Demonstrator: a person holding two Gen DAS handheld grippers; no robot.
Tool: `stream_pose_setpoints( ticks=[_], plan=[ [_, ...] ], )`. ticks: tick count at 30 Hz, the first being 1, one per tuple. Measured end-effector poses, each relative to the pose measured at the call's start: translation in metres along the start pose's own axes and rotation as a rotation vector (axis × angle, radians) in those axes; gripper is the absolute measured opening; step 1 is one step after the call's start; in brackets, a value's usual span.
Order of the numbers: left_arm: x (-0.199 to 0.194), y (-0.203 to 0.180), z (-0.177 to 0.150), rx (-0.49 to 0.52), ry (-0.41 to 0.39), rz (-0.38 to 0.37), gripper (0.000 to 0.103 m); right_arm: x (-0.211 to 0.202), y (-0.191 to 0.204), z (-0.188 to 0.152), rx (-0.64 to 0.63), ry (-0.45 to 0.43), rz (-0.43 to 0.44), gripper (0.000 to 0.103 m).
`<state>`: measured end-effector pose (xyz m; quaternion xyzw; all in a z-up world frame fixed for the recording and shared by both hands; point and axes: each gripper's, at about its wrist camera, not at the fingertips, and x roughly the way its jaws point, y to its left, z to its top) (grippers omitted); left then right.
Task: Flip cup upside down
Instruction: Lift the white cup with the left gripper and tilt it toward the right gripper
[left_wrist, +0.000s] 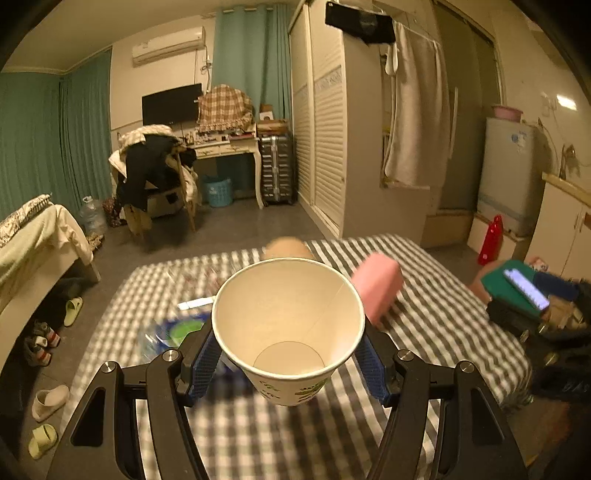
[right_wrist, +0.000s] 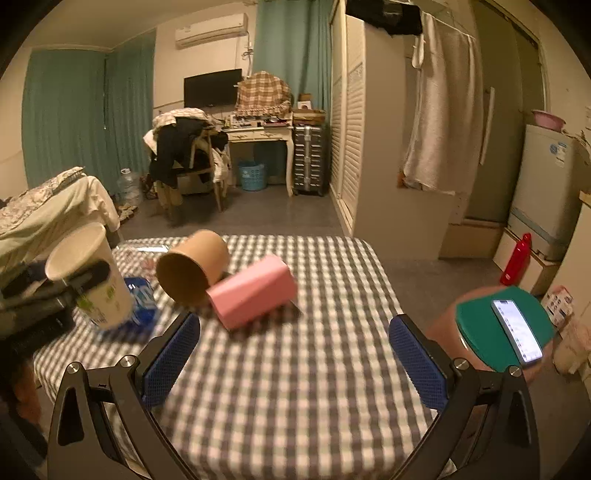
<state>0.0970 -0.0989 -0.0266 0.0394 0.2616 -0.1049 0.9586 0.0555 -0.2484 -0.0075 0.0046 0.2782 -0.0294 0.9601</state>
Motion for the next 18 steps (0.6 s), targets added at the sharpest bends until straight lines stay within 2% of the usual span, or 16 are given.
stream_pose_setpoints(
  ticks=[8,14,18],
  plan=[
    [0.014,-0.003,-0.025,-0.029,0.061,-0.009,0.068,-0.001,-0.010,-0.008,0.015,0.010,-0.005,0.103],
    [0.007,-0.002,-0.024,-0.033,0.213,-0.009,0.068,0.006,-0.006,-0.009,0.007,0.022,0.000,0.103],
    [0.006,0.004,-0.020,-0.062,0.312,-0.061,0.068,0.011,-0.010,-0.009,0.024,0.026,-0.012,0.103]
  ],
)
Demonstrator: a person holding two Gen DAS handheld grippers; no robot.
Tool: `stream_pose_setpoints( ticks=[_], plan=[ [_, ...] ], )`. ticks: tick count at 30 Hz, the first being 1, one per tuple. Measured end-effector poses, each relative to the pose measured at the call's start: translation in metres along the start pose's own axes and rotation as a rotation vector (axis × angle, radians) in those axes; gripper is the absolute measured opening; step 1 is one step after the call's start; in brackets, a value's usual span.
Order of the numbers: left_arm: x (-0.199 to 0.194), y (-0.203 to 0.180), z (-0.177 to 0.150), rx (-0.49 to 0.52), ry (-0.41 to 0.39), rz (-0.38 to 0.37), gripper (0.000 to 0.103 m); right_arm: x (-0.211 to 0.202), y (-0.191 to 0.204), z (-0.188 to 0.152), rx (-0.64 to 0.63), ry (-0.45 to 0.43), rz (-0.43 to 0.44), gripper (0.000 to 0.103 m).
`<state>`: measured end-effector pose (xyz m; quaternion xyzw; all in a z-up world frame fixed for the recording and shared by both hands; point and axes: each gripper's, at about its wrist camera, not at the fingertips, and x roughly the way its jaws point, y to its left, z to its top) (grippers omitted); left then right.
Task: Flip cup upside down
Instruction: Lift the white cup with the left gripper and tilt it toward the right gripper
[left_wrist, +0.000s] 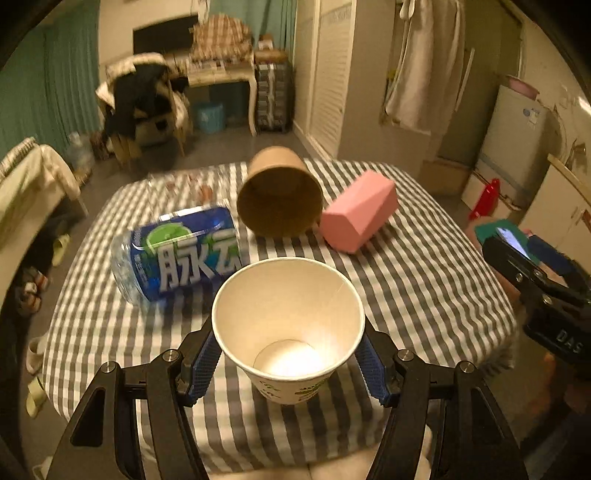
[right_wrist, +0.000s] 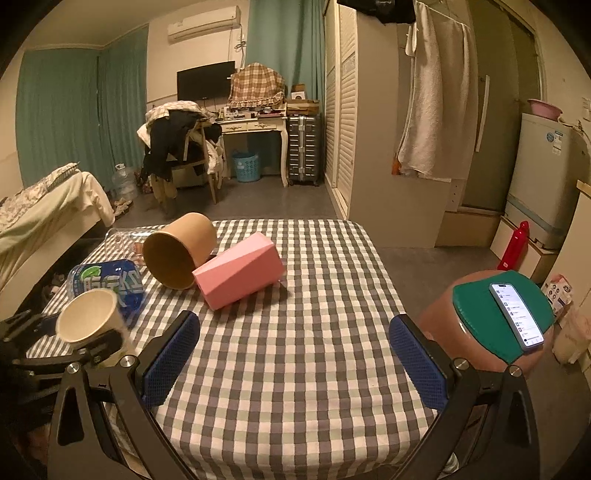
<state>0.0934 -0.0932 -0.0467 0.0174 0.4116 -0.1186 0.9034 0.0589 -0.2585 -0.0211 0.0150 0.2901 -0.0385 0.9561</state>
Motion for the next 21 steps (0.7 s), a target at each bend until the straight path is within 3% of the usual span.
stream_pose_setpoints(
  ticks=[9,21],
  plan=[
    [0.028,-0.012,0.016,0.059,-0.021,0.069,0.068,0.012,-0.020,-0.006,0.056,0.020,0.002,0.103],
    [0.074,-0.012,0.017,0.054,-0.009,0.052,0.068,0.022,-0.030,-0.008,0.082,0.046,-0.008,0.103]
  ],
)
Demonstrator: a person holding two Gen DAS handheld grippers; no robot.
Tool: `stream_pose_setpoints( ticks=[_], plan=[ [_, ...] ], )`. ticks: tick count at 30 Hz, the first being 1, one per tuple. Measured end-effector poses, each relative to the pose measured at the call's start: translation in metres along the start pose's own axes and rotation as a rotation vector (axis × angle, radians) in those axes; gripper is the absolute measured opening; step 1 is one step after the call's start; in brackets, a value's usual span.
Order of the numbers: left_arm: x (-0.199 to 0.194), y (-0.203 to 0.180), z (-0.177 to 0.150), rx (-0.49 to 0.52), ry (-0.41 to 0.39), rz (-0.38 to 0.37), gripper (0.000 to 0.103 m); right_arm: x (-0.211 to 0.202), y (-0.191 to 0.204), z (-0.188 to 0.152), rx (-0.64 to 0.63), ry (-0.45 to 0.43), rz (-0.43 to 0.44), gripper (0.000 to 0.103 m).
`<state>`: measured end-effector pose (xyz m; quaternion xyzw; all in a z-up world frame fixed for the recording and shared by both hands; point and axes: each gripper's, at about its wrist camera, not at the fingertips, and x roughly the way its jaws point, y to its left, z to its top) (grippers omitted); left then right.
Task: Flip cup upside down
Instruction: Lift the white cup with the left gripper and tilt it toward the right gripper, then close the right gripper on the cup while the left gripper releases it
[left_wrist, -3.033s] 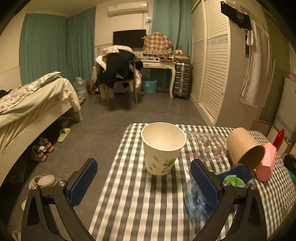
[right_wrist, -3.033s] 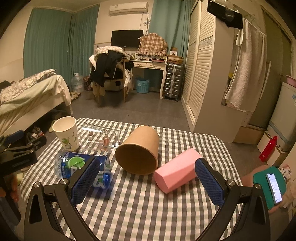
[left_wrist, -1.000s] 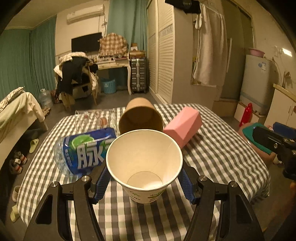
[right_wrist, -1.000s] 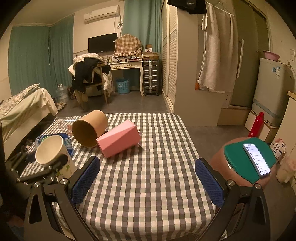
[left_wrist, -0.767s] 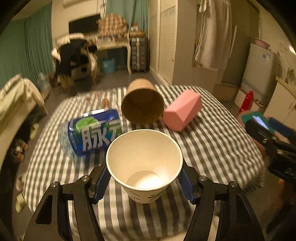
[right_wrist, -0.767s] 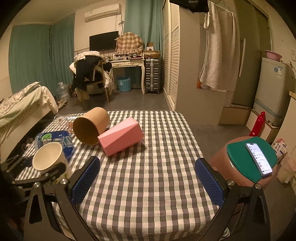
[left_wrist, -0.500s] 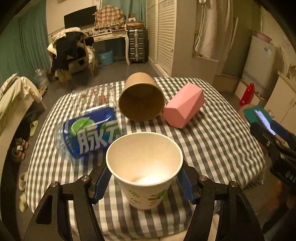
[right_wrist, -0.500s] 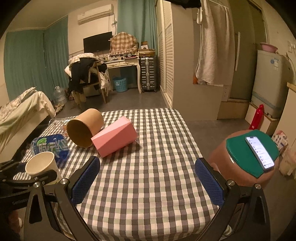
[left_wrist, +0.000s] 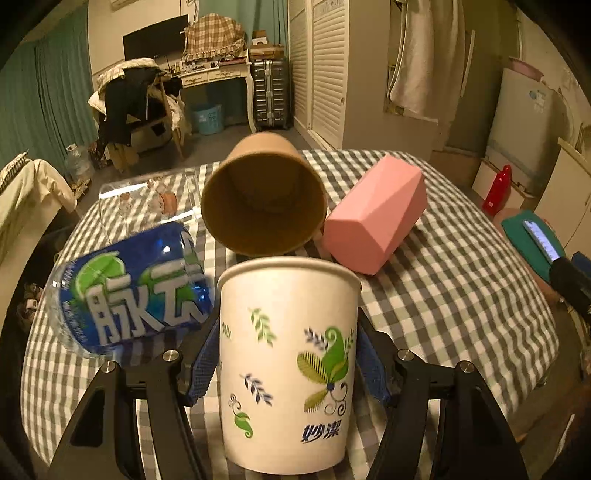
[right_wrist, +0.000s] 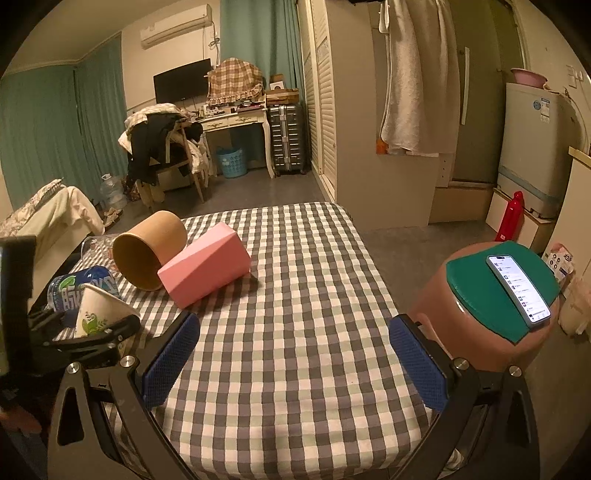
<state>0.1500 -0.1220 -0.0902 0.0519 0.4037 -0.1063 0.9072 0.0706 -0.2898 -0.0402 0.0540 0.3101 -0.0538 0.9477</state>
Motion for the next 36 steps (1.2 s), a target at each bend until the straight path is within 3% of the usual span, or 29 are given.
stream_pose_setpoints(
  ticks=[5,7,8,14,19,23,26,36],
  plan=[
    [-0.004,-0.002,-0.002,0.039,-0.030,-0.010,0.072,0.002,0.006,0.001,-0.014,0.002,0.002,0.103],
    [-0.010,-0.001,-0.002,0.045,-0.041,-0.003,0.091,0.000,0.007,0.002,-0.017,-0.002,0.002,0.103],
    [-0.014,-0.001,-0.002,0.044,-0.055,-0.002,0.093,-0.001,0.009,0.003,-0.018,-0.005,0.003,0.103],
    [-0.048,0.006,0.003,0.022,-0.118,-0.006,0.093,-0.022,0.013,0.009,-0.025,-0.051,0.004,0.103],
    [-0.097,0.022,0.005,-0.017,-0.225,-0.002,0.094,-0.047,0.015,0.016,-0.033,-0.103,-0.005,0.103],
    [-0.128,0.049,-0.006,-0.044,-0.291,0.057,0.094,-0.066,0.028,0.016,-0.050,-0.140,-0.009,0.103],
    [-0.138,0.071,-0.020,-0.055,-0.321,0.136,0.103,-0.072,0.048,0.011,-0.073,-0.145,0.001,0.103],
    [-0.130,0.134,-0.070,-0.157,-0.303,0.214,0.103,-0.050,0.143,-0.034,-0.169,-0.079,0.066,0.103]
  ],
)
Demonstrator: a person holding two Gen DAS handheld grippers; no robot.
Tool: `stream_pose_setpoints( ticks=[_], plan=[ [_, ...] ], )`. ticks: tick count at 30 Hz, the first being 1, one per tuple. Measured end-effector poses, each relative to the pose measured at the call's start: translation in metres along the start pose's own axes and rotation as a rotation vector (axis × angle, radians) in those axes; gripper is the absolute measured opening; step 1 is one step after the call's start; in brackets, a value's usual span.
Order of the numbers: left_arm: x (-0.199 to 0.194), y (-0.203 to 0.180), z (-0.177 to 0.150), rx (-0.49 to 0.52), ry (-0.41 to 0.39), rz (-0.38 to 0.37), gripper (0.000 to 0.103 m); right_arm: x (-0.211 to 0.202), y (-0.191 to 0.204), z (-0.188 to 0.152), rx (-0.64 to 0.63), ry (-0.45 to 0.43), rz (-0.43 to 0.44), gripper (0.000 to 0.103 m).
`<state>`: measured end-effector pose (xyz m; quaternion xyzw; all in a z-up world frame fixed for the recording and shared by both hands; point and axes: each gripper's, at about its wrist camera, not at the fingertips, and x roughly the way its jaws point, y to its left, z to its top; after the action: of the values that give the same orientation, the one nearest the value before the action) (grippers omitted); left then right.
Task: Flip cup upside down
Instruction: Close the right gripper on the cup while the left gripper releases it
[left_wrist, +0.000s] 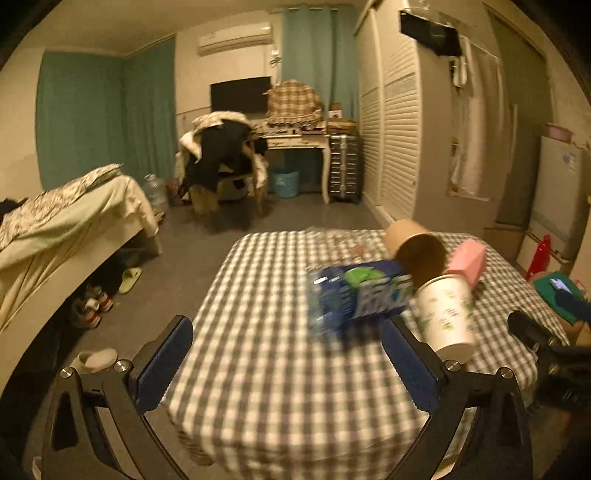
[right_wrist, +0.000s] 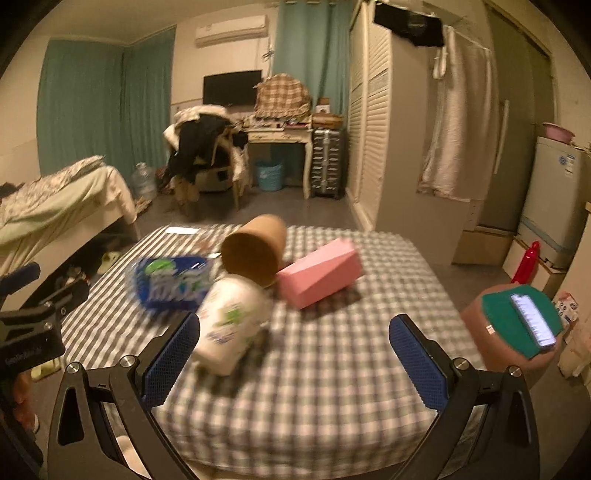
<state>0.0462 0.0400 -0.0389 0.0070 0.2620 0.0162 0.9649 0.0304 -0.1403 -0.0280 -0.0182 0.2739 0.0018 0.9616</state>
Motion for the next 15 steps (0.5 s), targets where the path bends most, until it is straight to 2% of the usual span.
stream_pose_setpoints(
  ticks=[5,11,15],
  plan=[
    [0.009,0.027,-0.015,-0.044,0.030,0.006,0.103,0.022,0.032,-0.015,0.003,0.037,-0.026,0.103],
    [0.022,0.045,-0.021,-0.072,0.056,0.004,0.103,0.046,0.044,-0.020,0.052,0.074,-0.062,0.103],
    [0.035,0.052,-0.027,-0.080,0.084,-0.005,0.103,0.060,0.052,-0.023,0.033,0.083,-0.076,0.103]
  ],
)
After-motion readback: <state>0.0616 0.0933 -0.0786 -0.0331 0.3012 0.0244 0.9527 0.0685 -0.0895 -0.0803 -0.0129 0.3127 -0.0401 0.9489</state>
